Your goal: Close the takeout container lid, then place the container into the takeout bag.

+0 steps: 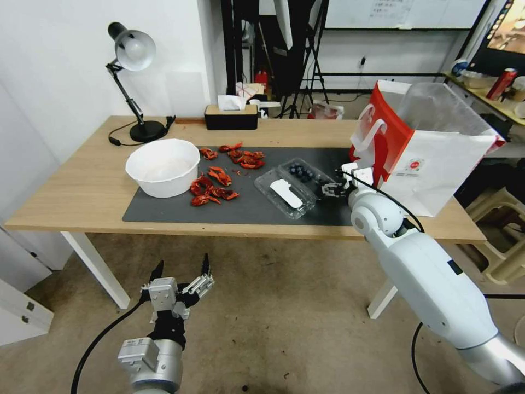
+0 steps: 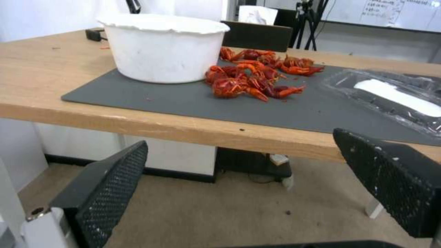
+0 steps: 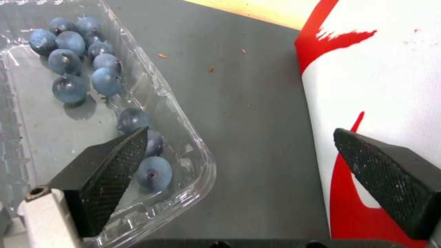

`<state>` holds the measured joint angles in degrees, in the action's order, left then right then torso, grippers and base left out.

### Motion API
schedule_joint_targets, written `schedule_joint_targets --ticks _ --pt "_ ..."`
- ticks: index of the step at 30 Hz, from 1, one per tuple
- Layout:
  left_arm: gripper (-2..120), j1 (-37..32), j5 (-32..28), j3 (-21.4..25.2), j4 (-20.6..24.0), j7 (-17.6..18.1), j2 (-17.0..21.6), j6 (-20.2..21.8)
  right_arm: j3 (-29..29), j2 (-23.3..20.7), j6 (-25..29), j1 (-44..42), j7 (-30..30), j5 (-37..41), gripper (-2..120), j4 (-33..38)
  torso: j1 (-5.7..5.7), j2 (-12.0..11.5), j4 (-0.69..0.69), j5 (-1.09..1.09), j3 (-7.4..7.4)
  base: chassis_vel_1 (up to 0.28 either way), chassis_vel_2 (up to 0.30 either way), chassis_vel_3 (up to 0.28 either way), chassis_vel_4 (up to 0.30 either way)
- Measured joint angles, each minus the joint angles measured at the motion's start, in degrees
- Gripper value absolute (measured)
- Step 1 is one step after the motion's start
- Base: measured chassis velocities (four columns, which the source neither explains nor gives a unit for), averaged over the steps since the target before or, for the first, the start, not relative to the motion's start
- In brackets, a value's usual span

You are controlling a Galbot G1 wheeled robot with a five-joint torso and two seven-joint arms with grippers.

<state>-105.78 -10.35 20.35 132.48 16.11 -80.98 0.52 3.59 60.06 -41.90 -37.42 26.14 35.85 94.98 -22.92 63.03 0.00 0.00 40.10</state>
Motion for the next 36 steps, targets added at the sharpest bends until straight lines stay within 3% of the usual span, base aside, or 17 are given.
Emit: schedule_joint_targets --ticks 36 --pt "100 -0.1 0.3 -0.3 -1.0 0.1 -0.2 -0.5 0.5 0.9 0.0 -0.5 2.1 1.0 100 -0.7 0.01 0.0 0.0 0.0 0.0 0.0 0.0 0.0 0.0"
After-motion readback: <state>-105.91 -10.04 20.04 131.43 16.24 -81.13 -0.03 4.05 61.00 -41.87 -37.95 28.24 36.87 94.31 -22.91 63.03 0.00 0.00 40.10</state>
